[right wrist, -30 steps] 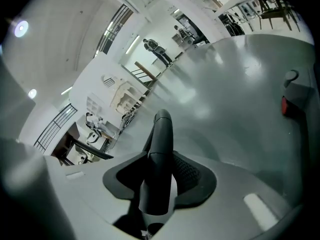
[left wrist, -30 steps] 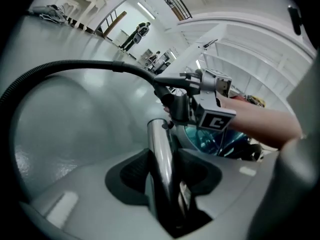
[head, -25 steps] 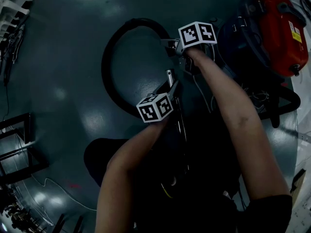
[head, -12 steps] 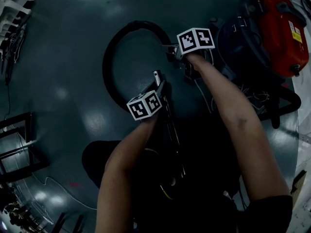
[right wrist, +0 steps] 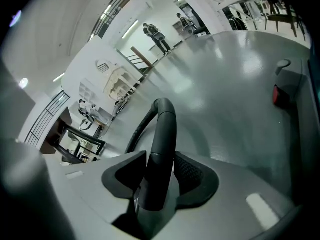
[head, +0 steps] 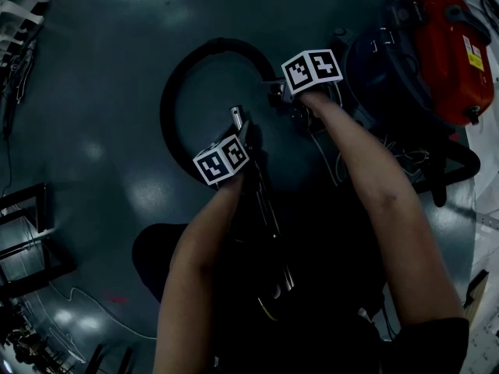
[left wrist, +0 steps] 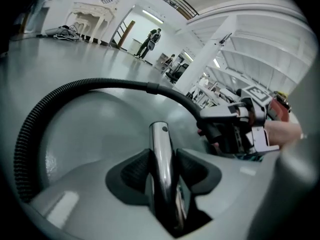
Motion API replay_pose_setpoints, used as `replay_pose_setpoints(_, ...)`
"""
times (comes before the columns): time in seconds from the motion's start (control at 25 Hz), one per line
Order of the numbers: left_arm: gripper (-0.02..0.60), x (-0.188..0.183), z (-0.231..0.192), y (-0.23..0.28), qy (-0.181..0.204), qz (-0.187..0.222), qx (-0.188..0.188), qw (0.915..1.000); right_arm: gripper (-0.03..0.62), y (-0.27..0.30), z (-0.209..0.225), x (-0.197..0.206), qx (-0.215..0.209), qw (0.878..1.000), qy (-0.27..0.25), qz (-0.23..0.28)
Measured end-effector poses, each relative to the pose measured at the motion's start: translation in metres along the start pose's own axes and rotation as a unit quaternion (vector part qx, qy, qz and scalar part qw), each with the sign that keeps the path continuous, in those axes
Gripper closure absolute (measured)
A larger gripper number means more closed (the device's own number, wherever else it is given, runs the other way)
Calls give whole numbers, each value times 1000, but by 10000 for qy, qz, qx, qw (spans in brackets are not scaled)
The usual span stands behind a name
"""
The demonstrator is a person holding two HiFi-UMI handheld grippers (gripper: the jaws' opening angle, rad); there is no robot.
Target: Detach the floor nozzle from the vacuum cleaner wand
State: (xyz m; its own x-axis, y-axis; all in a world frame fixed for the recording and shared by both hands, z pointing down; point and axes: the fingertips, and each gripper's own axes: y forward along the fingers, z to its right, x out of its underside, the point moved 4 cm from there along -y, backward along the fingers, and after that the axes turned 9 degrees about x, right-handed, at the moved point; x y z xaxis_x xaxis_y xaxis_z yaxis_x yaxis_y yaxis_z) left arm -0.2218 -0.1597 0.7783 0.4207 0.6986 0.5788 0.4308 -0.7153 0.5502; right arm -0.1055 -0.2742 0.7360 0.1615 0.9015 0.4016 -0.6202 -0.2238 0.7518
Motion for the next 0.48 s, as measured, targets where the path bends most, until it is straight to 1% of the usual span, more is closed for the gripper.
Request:
replay_pose_setpoints(0.2, 410, -5, 3, 9, 88, -109, 25, 9999, 421, -1, -3, 3, 141, 9996, -223, 58)
replay_pose_setpoints(0.32, 418, -10, -3, 10, 115, -88, -173, 9997, 403, -3, -7, 3, 256, 9982, -509, 180)
replay_pose_setpoints(0.36, 424, -13, -3, 9, 259, -45, -268, 9993, 391, -3, -9, 2, 320, 9968, -707, 209)
replay_pose_setpoints(0.4, 428, -19, -2, 8, 552, 36, -376, 9978, 364, -3, -11, 3, 411, 9943, -961, 213)
replay_pose_setpoints(0.44, 436, -28, 2, 6, 971, 142, -472, 9941, 298, -3, -13, 5, 531, 9907, -1235, 197)
replay_pose_setpoints(0.48, 450, -36, 7, 5, 1411, 243, -509, 9884, 201, -1, -13, 7, 683, 9864, -1484, 169)
